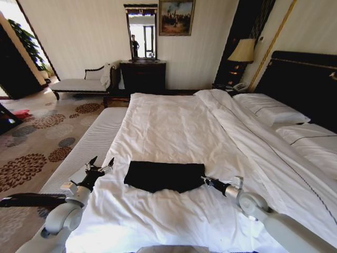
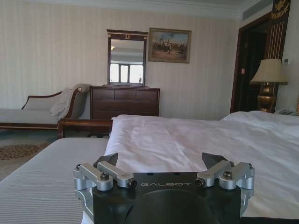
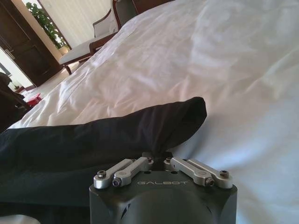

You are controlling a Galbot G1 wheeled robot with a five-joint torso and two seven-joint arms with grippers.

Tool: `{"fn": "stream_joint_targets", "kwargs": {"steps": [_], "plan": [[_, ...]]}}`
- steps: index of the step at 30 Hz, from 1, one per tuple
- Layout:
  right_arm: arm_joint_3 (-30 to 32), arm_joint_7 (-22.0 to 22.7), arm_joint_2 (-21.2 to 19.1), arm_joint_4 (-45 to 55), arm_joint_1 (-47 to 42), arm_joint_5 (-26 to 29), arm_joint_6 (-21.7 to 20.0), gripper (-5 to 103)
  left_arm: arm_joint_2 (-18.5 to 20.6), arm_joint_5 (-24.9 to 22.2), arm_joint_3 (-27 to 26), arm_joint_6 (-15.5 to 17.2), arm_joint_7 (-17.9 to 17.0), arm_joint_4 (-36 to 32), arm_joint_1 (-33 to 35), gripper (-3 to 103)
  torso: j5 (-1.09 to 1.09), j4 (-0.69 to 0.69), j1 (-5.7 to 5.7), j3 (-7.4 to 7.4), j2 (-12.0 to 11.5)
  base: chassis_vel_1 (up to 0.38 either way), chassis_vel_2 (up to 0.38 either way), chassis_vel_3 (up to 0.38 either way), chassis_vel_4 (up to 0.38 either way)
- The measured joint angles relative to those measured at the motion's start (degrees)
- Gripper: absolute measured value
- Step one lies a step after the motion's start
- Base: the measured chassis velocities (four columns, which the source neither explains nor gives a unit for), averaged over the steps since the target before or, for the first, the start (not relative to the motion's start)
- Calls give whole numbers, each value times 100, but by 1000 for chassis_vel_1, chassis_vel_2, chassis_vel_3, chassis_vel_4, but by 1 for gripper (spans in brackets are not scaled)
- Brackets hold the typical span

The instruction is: Fold the clothes on the bed.

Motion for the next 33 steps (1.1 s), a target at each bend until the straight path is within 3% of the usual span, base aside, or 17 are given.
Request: {"fn": "stream_joint_targets", "kwargs": {"steps": [15,33], "plan": [[1772,14,-402,341,-1257,49,-43,4,0,0,0,0,0,0,0,100,0,-2,0,-1,0,0,0,0,0],[2421,-326,-678,-350,-1620,-132,48,4,0,0,0,0,1,0,0,100,0,-1,1,0,0,0,0,0,0]]}}
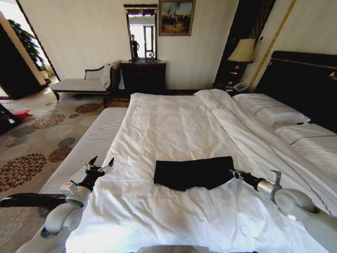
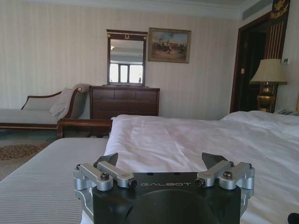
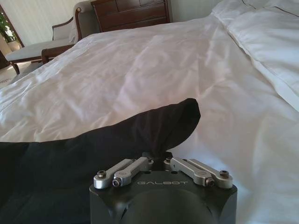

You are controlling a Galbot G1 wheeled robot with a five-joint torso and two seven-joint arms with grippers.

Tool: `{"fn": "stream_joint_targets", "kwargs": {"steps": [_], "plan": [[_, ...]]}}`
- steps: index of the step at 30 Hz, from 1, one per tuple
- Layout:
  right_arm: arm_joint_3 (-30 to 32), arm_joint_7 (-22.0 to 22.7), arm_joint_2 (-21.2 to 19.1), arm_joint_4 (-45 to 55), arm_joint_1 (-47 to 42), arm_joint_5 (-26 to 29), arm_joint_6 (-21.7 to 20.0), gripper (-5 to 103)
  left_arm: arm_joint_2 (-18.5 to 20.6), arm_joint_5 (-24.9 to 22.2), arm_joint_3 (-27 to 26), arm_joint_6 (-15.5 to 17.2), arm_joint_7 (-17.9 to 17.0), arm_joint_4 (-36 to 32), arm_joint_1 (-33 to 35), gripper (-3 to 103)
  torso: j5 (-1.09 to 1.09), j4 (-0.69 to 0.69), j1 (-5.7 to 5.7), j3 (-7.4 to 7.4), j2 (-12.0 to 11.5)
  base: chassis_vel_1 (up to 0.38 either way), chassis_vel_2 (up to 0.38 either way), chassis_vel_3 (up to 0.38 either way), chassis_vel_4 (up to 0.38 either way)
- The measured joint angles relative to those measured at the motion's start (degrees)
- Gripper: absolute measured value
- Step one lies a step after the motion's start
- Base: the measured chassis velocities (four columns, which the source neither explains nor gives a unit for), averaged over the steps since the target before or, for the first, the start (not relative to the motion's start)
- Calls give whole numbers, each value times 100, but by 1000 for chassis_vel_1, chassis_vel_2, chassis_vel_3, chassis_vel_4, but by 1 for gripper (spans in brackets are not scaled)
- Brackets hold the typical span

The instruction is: Fold the clothes on the bed.

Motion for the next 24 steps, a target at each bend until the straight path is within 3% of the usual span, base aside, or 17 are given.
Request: {"fn": "stream_joint_targets", "kwargs": {"steps": [7,12,19,24], "plan": [[-119,257,67,627,141,89,-84,4,0,0,0,0,0,0,0,100,-2,-1,0,0,0,0,0,0,0],[-696,792,52,1310,776,415,-282,4,0,0,0,0,1,0,0,100,-2,2,0,0,0,0,0,0,0],[-1075,1027,69,1782,1066,632,-422,4,0,0,0,0,1,0,0,100,-2,0,0,0,0,0,0,0,0],[-1881,1160,79,2052,1798,867,-532,4,0,0,0,0,0,0,0,100,-1,0,0,0,0,0,0,0,0]]}}
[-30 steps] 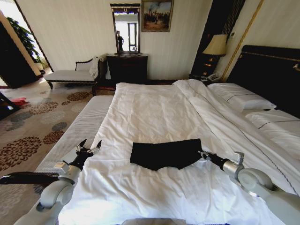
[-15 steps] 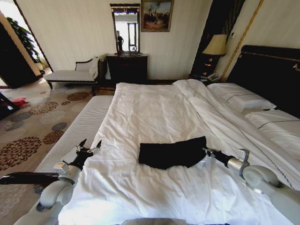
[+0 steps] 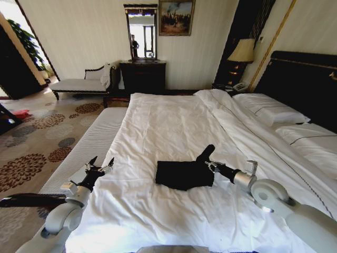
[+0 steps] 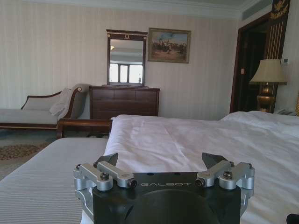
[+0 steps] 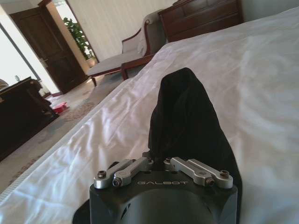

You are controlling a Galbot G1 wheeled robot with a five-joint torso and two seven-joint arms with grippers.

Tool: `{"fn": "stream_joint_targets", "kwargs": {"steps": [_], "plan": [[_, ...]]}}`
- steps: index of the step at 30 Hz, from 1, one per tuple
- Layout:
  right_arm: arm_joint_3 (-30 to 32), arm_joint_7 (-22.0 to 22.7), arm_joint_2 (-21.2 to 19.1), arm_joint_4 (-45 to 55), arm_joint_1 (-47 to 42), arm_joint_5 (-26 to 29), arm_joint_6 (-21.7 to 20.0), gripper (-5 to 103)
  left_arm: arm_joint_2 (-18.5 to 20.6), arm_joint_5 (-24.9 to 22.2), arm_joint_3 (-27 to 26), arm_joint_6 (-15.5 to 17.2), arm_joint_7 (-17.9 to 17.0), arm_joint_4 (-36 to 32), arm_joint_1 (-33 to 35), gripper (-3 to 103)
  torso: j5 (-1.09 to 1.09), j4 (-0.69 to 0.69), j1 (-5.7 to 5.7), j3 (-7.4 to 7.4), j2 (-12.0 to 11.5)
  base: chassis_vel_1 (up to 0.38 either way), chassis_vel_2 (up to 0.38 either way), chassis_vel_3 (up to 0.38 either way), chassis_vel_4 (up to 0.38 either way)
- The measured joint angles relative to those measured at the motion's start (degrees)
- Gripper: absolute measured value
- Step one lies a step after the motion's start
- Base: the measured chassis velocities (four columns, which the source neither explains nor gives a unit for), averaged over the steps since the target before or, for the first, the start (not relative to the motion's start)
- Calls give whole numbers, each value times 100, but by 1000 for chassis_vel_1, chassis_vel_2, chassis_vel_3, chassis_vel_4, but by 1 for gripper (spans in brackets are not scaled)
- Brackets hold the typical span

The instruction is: Fold the clothes on the bed.

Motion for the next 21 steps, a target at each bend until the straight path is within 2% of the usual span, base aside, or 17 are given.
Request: {"fn": "stream_joint_targets", "kwargs": {"steps": [1,5,7,10,21], "plan": [[0,0,0,0,0,0,0,4,0,0,0,0,0,0,0,100,0,0,0,0,0,0,0,0,0],[-1011,-87,137,-152,1061,-318,-46,4,0,0,0,0,1,0,0,100,0,2,0,0,0,0,0,0,0],[-1189,-92,181,-205,1238,-368,-54,4,0,0,0,0,-4,0,0,100,0,2,0,0,0,0,0,0,0],[-1966,-66,377,-433,1861,-487,-86,4,0,0,0,0,-1,0,0,100,0,2,0,1,-1,0,0,0,0],[-2681,-262,530,-688,2148,-900,-95,4,0,0,0,0,0,0,0,100,1,0,0,0,0,0,0,0,0]]}}
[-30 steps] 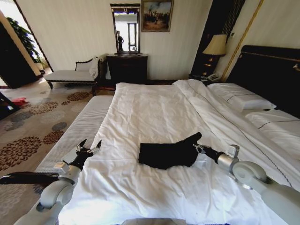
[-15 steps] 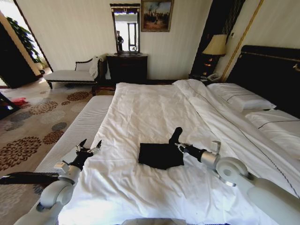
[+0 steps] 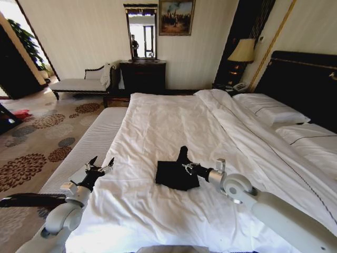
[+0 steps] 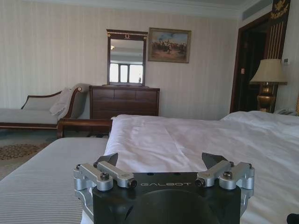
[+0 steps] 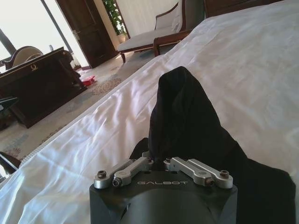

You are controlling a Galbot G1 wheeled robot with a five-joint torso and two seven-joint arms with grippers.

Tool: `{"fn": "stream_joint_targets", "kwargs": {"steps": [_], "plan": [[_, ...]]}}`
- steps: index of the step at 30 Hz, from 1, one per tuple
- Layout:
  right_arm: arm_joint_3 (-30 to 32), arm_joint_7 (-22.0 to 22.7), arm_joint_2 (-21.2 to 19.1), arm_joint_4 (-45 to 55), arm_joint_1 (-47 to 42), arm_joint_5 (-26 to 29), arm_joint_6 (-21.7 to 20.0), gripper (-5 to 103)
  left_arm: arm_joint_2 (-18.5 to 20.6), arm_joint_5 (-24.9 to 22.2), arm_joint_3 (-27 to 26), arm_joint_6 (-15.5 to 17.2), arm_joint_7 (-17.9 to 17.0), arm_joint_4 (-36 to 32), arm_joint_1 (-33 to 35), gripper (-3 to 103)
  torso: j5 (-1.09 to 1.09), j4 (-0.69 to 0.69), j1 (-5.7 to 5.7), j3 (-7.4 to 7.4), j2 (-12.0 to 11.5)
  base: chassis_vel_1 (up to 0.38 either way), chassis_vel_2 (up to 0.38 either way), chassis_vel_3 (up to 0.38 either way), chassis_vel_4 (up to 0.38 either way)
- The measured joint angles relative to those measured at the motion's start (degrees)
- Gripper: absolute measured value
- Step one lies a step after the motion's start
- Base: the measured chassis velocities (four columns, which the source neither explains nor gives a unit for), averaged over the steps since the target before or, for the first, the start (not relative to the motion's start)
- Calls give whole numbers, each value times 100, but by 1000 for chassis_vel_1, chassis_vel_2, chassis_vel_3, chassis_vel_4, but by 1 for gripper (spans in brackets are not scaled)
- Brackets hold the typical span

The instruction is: Fold the clothes on the bed.

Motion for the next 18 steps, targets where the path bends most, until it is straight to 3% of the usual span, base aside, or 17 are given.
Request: {"fn": "stream_joint_targets", "kwargs": {"steps": [9,18], "plan": [[-730,-92,109,-7,578,-100,-7,4,0,0,0,0,0,0,0,100,0,-1,0,0,0,0,0,0,0],[-1608,8,542,-389,1421,-159,5,4,0,0,0,0,0,0,0,100,0,1,0,-1,0,0,0,0,0]]}}
